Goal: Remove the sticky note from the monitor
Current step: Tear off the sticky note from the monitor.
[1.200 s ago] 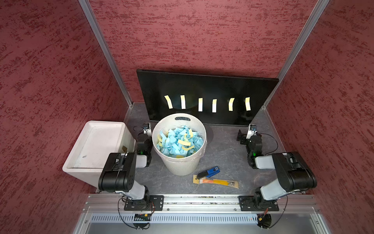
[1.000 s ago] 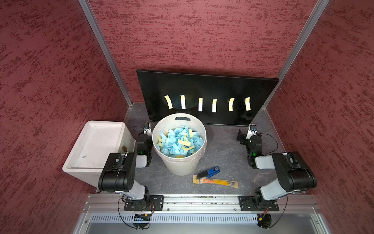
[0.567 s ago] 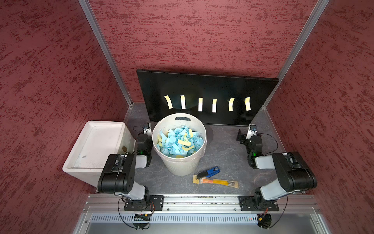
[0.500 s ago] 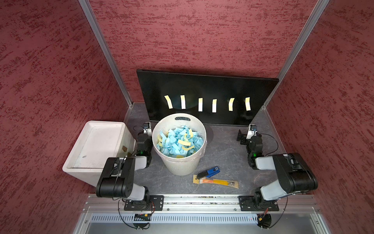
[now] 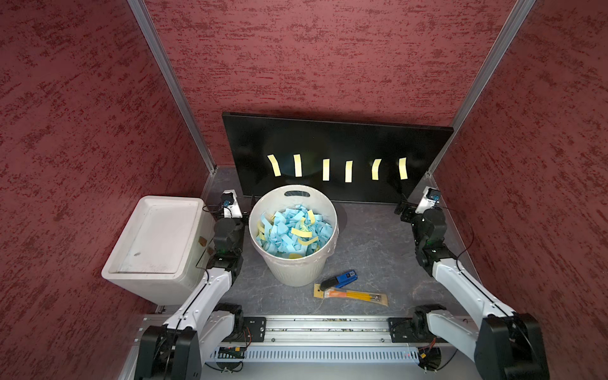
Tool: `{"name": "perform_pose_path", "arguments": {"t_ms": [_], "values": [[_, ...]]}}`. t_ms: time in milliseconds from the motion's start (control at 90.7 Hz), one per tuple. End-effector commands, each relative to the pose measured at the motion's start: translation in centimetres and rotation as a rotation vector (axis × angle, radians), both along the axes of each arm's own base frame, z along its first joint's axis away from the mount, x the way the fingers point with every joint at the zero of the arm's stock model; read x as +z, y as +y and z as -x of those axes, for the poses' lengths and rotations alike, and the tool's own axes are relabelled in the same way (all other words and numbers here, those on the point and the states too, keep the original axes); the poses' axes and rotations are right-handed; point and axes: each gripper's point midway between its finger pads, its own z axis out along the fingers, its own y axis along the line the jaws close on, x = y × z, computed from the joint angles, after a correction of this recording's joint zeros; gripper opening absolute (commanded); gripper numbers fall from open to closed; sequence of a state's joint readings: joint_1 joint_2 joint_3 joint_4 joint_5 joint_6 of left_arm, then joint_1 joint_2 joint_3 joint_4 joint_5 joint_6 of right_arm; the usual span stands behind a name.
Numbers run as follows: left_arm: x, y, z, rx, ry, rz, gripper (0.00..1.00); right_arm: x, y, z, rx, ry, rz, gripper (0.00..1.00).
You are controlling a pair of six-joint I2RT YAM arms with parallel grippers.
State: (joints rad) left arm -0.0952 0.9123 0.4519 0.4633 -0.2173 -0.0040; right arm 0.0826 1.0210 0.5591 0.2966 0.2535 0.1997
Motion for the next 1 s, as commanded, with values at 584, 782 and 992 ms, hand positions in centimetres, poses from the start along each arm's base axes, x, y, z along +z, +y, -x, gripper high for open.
{"name": "perform_pose_path", "arguments": {"t_ms": [584,782,992], "values": [[11.2,-0.2,7.7,-0.100,-0.026,0.491,1.00,7.8,4.0,3.9,0.212,0.029,-0.273,0.98],[14.7,-2.2,9.2,-0.234,-0.039,0.475,1.00,9.8,5.2,5.5,0.289,0.002,-0.299,0.98],[16.6,-4.2,10.2,-0.355,-0.035,0.433,1.00,11.2,6.7,6.8,0.382,-0.020,-0.359,0.98]]}}
